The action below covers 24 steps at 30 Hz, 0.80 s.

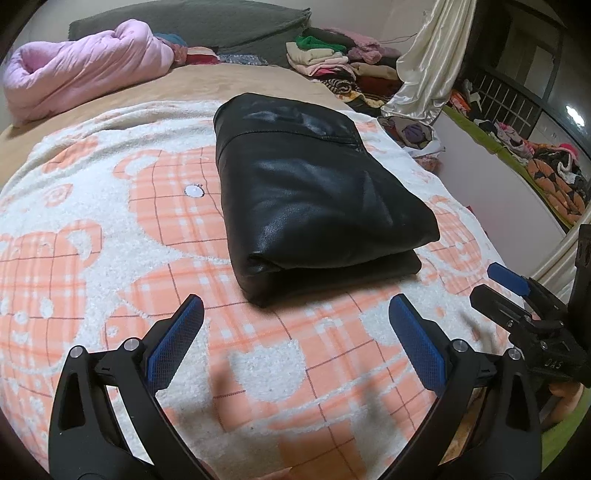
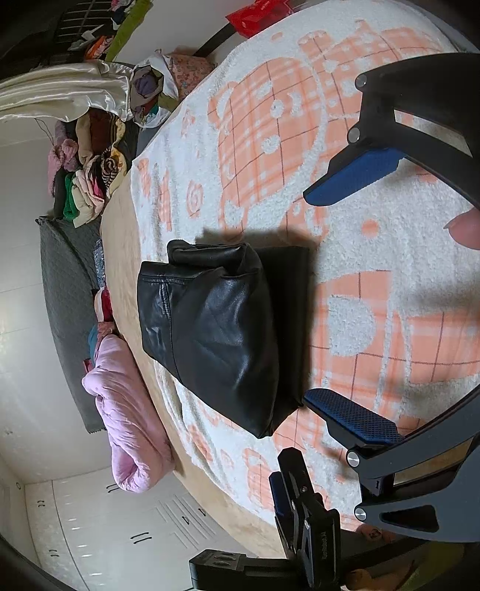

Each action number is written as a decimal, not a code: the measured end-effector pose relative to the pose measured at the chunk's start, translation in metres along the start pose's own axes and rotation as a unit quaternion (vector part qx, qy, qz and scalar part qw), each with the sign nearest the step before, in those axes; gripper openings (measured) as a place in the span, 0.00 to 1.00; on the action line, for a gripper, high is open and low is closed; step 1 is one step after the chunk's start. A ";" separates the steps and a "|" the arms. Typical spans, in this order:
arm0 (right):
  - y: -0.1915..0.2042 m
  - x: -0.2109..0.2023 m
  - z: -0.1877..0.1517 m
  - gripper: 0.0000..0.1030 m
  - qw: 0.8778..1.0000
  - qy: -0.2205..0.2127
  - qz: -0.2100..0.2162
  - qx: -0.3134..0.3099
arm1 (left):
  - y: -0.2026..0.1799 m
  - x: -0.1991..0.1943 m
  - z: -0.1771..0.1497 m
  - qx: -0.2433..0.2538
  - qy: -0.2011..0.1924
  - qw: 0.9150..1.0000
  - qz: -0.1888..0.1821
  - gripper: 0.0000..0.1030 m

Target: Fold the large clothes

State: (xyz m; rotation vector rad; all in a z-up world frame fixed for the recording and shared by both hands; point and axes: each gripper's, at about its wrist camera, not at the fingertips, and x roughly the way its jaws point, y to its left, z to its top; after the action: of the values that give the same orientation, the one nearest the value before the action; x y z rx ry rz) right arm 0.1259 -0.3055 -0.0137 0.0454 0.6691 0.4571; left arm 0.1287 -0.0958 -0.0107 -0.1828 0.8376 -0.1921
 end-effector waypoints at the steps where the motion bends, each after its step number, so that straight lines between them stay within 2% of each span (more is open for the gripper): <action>1: 0.000 0.000 0.000 0.96 1.000 0.000 -0.001 0.000 | 0.000 0.000 0.000 0.000 0.000 1.000 0.001 0.91; 24: -0.002 -0.001 0.003 0.96 1.000 0.002 -0.005 0.002 | 0.001 -0.001 0.002 0.004 -0.005 1.000 0.019 0.91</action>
State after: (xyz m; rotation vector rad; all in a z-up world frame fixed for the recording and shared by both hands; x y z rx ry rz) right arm 0.1283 -0.3072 -0.0111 0.0453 0.6748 0.4467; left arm 0.1298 -0.0946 -0.0090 -0.1601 0.8299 -0.1599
